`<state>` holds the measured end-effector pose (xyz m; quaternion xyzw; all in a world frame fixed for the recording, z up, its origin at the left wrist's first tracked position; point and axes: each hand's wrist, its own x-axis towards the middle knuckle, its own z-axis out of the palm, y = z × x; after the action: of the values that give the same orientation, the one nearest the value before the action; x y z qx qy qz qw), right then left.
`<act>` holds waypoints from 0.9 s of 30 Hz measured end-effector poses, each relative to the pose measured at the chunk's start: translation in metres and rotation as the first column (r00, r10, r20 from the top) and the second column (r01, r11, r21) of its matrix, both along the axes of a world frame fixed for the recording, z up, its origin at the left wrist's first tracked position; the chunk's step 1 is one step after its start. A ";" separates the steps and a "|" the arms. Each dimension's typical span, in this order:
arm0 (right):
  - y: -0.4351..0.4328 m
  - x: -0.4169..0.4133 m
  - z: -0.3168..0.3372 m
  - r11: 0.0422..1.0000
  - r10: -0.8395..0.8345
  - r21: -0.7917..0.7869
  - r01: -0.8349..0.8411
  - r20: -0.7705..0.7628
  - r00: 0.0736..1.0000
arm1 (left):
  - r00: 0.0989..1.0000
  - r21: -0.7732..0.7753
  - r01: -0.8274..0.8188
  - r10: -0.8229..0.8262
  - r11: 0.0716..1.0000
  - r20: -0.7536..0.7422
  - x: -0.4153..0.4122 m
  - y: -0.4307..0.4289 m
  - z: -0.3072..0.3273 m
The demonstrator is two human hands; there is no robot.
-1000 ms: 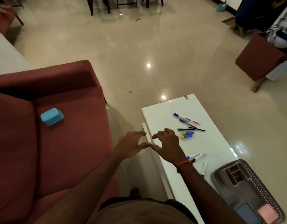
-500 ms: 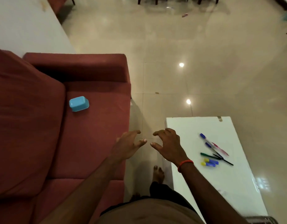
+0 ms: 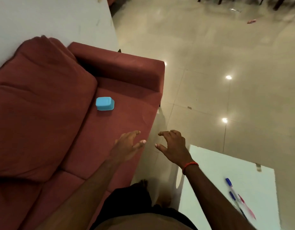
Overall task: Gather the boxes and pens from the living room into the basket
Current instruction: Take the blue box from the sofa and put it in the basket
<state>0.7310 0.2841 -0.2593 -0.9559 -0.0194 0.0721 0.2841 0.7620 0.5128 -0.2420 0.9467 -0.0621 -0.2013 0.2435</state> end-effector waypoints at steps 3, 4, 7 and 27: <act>0.006 0.031 -0.001 0.999 0.041 0.001 -0.041 0.013 0.999 | 0.998 0.000 -0.056 0.056 0.998 0.003 0.021 0.009 -0.003; 0.009 0.041 -0.001 0.998 0.056 0.000 -0.056 0.016 0.998 | 0.997 -0.003 -0.077 0.077 0.997 0.001 0.028 0.012 -0.004; 0.018 0.074 -0.003 0.995 0.101 -0.008 -0.101 0.010 0.995 | 0.992 -0.023 -0.126 0.126 0.992 -0.005 0.050 0.021 -0.009; 0.116 0.278 -0.026 0.976 0.211 0.084 -0.203 -0.097 0.973 | 0.870 -0.107 -0.491 0.479 0.865 -0.120 0.188 0.119 -0.065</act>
<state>1.0087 0.4003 -0.2850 -0.9324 -0.1067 0.1510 0.3106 0.9498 0.6317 -0.3069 0.9035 0.1753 -0.1711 0.3516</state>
